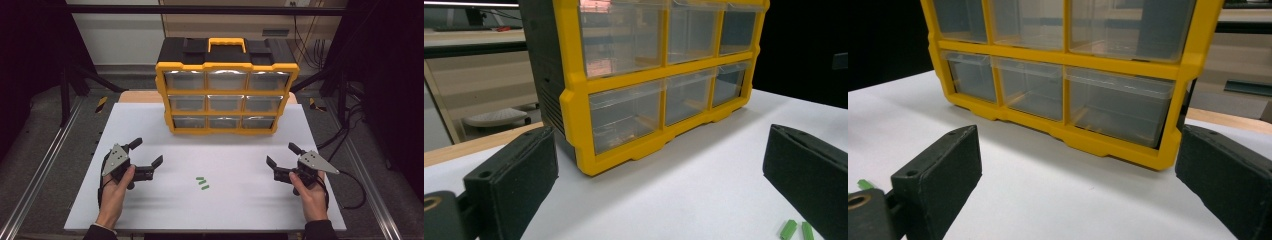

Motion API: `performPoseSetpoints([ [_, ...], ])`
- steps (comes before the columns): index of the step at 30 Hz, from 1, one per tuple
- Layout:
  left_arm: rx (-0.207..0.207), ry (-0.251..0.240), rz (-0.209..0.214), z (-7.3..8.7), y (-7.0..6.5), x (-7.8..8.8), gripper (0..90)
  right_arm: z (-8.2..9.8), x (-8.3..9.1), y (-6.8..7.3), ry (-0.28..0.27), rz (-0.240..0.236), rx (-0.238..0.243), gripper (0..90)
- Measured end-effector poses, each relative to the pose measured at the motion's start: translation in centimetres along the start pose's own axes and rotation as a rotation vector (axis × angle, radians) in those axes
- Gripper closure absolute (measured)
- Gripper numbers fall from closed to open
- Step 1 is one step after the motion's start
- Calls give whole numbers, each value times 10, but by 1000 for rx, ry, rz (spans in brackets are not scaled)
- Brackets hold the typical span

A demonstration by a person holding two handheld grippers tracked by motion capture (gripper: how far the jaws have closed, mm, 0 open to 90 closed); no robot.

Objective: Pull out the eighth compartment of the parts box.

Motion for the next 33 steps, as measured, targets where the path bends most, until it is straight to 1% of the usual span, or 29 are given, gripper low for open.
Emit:
performPoseSetpoints([
  [1, 4, -2, 0, 0, 0, 0, 6, 0, 0, 0, 0, 2, -5, 58],
  [2, 3, -1, -1, 0, 0, -1, 6, 1, 0, -2, -4, 7, 9, 62],
  [3, 3, -1, -1, 0, 0, -1, 6, 1, 0, -1, 0, 10, -12, 63],
  [4, -3, 6, 1, 0, 1, -1, 6, 1, 0, -1, -2, 8, -8, 64],
  [7, 3, -2, 2, 0, 1, -1, 6, 1, -1, -1, -2, 4, -8, 68],
  [11, 6, -3, 2, 0, 0, -1, 6, 2, -2, -1, 8, 13, 10, 67],
  [13, 2, -3, 7, 0, 0, -2, 6, 1, -2, -1, 1, 21, 16, 60],
  [14, 1, -2, 7, 0, 0, -2, 6, 1, -2, 0, 2, 15, -9, 59],
  [15, 3, -1, 7, 0, 0, -2, 6, 1, -2, -1, 3, 23, 4, 59],
  [17, 11, -2, 7, 0, -1, -2, 7, 2, -2, -3, 10, 25, 15, 59],
  [18, 11, -2, 7, 0, -1, -2, 7, 3, -2, -2, 4, 33, 4, 59],
  [20, 6, -2, 8, 0, -1, -1, 5, 3, -1, -2, 14, 34, 9, 61],
  [21, 6, -2, 8, 0, -1, -1, 5, 2, -1, -2, 11, 31, 13, 65],
  [23, 6, -3, 7, 0, 0, -1, 5, 2, -3, -2, 19, 33, 15, 65],
  [24, -2, 3, 1, 0, 1, -1, 5, 2, -5, -2, 19, 37, 20, 65],
  [25, 4, 0, 2, 0, 1, 0, 5, 2, -6, -2, 35, 35, 21, 65],
  [26, 4, 0, 2, 0, 1, 0, 5, 3, -8, -1, 37, 38, 30, 65],
  [27, 13, -6, 0, 0, 1, 0, 5, 4, -9, 1, 48, 34, 35, 63],
  [28, 13, -7, 1, 0, 1, 0, 5, 4, -10, 3, 65, 36, 44, 60],
  [29, 4, -1, 4, 0, 1, 1, 5, 4, -11, 5, 75, 42, 58, 58],
  [33, 4, -5, 6, 0, 0, 1, 5, 7, -17, 11, 126, 58, 92, 51],
])
Point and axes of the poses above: each handheld gripper's, and its own axes: x roughly backward along the jaws, z roughly out of its underside, y roughly to its left, the point moved 2 cm from there along -x, roughly forward along the jaws, and after that the axes turned 8 degrees about -z, right-handed, at the moved point
